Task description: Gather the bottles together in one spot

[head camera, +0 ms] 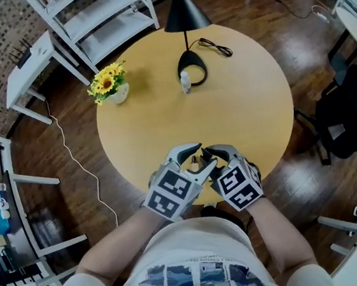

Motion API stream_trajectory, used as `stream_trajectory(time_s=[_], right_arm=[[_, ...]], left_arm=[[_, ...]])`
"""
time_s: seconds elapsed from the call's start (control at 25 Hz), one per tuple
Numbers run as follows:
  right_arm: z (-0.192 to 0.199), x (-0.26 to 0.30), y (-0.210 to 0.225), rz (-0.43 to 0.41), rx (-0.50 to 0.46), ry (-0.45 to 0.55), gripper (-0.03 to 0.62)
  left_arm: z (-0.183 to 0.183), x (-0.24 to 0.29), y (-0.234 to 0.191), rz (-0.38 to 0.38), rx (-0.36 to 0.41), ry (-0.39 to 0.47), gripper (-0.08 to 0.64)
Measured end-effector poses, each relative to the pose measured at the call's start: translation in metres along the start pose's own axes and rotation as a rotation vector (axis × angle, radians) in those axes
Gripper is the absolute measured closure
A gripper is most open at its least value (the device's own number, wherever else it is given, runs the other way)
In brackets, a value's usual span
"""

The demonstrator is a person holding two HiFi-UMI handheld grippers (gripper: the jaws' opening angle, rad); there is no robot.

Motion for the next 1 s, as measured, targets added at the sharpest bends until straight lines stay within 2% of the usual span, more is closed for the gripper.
stream_trajectory(time_s=[0.12, 0.32, 0.36, 0.64, 0.72, 0.76, 0.92, 1.0], right_arm=[[0.005, 0.0, 0.015, -0.01, -0.008, -0.018, 0.502], [0.005, 0.0, 0.027, -0.051, -0.071, -0.019, 0.502], [0.005, 0.001, 0.03, -0.055, -0.076, -0.02, 0.502], [0.011, 0.003, 0.052, -0.044, -0.045, 0.019, 0.494], [0.014, 0.002, 0.059, -0.039, -0.037, 0.035, 0.474], [0.016, 0.001, 0.063, -0.037, -0.03, 0.039, 0.441], [0.034, -0.006, 0.078, -0.026, 0.02, 0.042, 0.391], [0.047, -0.013, 0.086, -0.011, 0.061, 0.047, 0.387]], left_arm=[[-0.005, 0.017, -0.001, 0.015, -0.021, -0.015, 0.35], [-0.005, 0.033, -0.01, 0.059, -0.16, -0.027, 0.356], [-0.006, 0.036, -0.011, 0.048, -0.159, -0.031, 0.39], [-0.019, 0.056, -0.01, -0.013, -0.08, -0.044, 0.396], [-0.025, 0.061, -0.012, -0.034, -0.048, -0.037, 0.396], [-0.028, 0.063, -0.014, -0.047, -0.038, -0.031, 0.396], [-0.037, 0.072, -0.039, -0.136, -0.043, -0.001, 0.397], [-0.037, 0.079, -0.058, -0.195, -0.058, 0.007, 0.396]])
Point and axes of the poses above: the fingertips, and each gripper's own axes: x forward along the fingers, y to its right, z out of its underside, the point moved 9 cm from there along -x, backward along the fingers, and after that the axes turned 4 degrees about -z, right-handed, at the moved point
